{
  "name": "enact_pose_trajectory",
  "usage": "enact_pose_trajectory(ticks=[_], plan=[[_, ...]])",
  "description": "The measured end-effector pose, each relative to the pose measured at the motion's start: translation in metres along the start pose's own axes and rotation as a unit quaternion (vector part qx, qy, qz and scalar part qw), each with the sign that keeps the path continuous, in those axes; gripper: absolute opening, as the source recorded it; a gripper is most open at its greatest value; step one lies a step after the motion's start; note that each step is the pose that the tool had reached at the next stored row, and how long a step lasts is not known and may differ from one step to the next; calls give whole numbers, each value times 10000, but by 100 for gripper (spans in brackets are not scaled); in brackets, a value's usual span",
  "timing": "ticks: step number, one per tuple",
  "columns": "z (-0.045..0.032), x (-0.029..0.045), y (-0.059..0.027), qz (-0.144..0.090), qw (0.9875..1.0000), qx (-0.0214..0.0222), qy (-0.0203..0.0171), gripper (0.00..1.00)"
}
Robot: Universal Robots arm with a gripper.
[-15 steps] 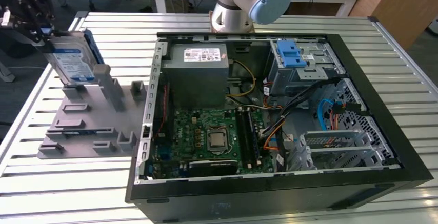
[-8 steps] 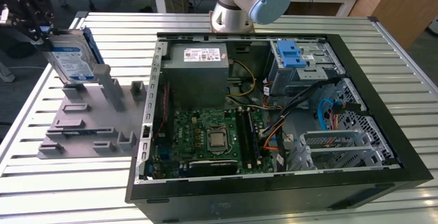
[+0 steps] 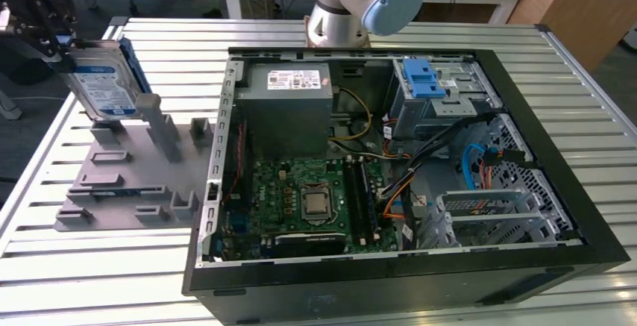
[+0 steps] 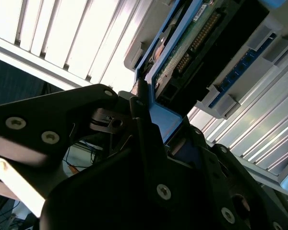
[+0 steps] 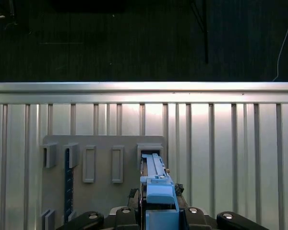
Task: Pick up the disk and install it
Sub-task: 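Pick up the disk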
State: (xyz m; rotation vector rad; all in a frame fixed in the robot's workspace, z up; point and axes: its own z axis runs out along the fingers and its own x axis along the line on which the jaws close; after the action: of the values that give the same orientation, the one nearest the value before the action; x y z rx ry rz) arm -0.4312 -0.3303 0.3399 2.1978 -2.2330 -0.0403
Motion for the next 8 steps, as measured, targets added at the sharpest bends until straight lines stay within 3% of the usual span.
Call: enact_pose_trajectory(ticks=[8], plan=[[-45,0,1,0,10000,0,0,36]])
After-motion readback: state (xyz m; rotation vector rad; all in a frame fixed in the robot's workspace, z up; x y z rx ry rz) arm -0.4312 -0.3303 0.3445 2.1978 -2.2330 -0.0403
